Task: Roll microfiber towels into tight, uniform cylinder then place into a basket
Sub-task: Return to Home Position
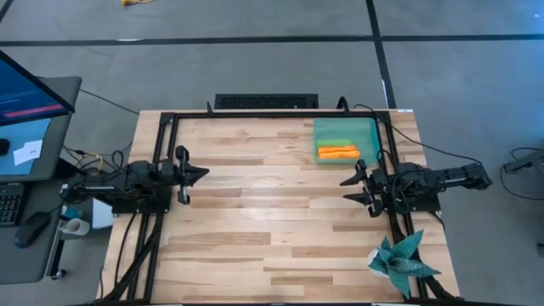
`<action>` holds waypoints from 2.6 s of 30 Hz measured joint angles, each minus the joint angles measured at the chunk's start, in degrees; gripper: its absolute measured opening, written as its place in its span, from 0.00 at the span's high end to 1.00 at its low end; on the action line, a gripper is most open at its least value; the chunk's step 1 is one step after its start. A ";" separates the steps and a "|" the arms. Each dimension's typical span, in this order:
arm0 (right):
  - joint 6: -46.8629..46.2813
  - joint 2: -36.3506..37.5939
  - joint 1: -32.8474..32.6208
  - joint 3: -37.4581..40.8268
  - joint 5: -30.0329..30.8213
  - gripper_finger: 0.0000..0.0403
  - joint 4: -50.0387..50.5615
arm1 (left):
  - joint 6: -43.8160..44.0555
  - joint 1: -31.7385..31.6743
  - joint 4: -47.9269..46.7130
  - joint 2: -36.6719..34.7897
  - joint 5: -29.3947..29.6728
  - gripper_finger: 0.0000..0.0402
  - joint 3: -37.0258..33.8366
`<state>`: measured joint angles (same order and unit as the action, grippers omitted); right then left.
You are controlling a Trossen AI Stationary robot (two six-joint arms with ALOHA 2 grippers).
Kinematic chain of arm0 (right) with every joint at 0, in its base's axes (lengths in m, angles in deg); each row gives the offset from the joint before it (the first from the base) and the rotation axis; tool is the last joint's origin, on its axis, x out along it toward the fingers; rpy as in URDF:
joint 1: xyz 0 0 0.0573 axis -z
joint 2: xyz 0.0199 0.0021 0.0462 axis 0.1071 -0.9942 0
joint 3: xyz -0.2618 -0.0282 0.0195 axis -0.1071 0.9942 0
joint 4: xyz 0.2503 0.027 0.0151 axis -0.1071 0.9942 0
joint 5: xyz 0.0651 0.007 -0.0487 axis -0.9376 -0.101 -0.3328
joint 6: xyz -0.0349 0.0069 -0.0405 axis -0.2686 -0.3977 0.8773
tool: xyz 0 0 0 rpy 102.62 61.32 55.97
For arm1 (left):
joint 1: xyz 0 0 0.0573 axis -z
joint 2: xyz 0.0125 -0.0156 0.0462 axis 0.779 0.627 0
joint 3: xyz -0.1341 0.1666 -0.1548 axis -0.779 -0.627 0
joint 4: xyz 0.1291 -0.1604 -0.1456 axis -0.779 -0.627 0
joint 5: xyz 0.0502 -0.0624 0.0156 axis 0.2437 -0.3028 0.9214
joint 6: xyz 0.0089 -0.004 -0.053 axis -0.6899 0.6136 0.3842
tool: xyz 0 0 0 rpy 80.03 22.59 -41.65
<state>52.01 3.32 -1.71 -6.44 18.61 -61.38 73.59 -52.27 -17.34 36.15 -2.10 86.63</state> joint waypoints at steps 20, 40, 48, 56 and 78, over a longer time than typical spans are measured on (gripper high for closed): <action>1.79 0.00 0.00 0.02 -0.04 0.47 0.00 | 1.30 -0.01 -8.18 0.05 10.25 1.00 0.09; 1.95 0.00 0.00 0.04 -0.07 0.47 0.00 | 0.45 0.00 -8.31 0.05 10.18 1.00 0.07; 1.92 0.00 0.00 0.07 -0.09 0.47 0.00 | 0.38 -0.01 -8.36 0.05 10.18 1.00 0.07; 1.93 0.00 0.00 0.07 -0.09 0.47 0.00 | 0.51 -0.02 -8.38 0.05 10.18 1.00 0.04; 1.94 0.00 0.00 0.07 -0.09 0.47 0.00 | 0.43 -0.01 -8.38 0.05 10.20 1.00 0.02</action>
<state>53.95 3.32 -1.71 -6.37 18.52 -61.38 74.01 -52.28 -25.72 36.21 8.09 86.65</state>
